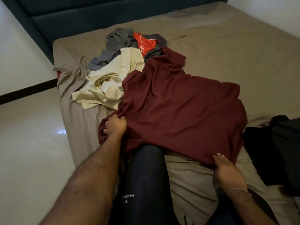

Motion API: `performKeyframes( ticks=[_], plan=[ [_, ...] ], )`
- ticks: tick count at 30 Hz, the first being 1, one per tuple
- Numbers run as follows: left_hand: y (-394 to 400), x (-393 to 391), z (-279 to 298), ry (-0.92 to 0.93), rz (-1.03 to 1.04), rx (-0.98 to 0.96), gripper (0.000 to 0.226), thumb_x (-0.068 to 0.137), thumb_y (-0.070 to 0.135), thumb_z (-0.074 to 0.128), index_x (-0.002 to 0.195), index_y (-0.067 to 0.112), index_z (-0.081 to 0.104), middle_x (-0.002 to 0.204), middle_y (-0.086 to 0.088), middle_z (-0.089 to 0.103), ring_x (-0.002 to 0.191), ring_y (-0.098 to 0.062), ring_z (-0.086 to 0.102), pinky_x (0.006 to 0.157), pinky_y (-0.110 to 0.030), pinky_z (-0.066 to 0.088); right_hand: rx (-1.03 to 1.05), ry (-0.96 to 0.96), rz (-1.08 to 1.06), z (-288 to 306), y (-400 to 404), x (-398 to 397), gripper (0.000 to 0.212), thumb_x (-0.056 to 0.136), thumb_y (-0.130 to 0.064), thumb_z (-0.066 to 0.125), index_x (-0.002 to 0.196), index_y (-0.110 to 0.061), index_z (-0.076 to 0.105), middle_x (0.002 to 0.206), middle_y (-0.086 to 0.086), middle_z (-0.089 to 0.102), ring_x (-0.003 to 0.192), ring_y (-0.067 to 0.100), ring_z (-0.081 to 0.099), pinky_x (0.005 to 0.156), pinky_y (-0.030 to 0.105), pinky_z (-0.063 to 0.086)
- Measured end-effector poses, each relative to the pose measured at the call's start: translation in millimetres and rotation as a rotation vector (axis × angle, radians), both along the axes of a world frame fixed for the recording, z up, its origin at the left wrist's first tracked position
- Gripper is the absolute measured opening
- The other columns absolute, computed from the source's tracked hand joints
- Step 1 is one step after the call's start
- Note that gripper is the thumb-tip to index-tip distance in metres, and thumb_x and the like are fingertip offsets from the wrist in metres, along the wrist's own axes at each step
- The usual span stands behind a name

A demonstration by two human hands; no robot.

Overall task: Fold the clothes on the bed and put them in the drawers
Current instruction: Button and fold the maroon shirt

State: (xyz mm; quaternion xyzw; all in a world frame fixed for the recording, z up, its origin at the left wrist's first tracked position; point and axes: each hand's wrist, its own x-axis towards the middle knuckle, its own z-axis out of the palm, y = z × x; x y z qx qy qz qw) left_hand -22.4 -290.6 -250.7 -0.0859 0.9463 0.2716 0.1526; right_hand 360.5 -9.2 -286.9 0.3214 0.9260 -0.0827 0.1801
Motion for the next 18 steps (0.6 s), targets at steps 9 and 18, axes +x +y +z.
performKeyframes(
  ticks=[9, 18],
  plan=[
    [-52.2, 2.9, -10.6, -0.013, -0.093, -0.075, 0.02, 0.09, 0.045, 0.058, 0.085, 0.027, 0.065, 0.107, 0.0, 0.064, 0.115, -0.029, 0.055, 0.102, -0.054, 0.039, 0.074, 0.0, -0.084, 5.1, -3.6, 15.3, 0.067, 0.098, -0.01, 0.038, 0.163, -0.023, 0.027, 0.169, -0.007, 0.027, 0.156, 0.017, 0.022, 0.122, 0.034, 0.032],
    [-71.2, 42.4, 2.9, 0.444, -0.465, -0.138, 0.013, 0.086, 0.035, 0.059, 0.098, 0.03, 0.064, 0.102, 0.003, 0.062, 0.093, -0.023, 0.061, 0.087, -0.049, 0.042, 0.012, 0.073, -0.135, 17.2, -6.5, 22.5, 0.067, 0.097, -0.001, 0.042, 0.161, -0.023, 0.033, 0.167, -0.006, 0.03, 0.155, 0.017, 0.026, 0.123, 0.031, 0.03]
  ],
)
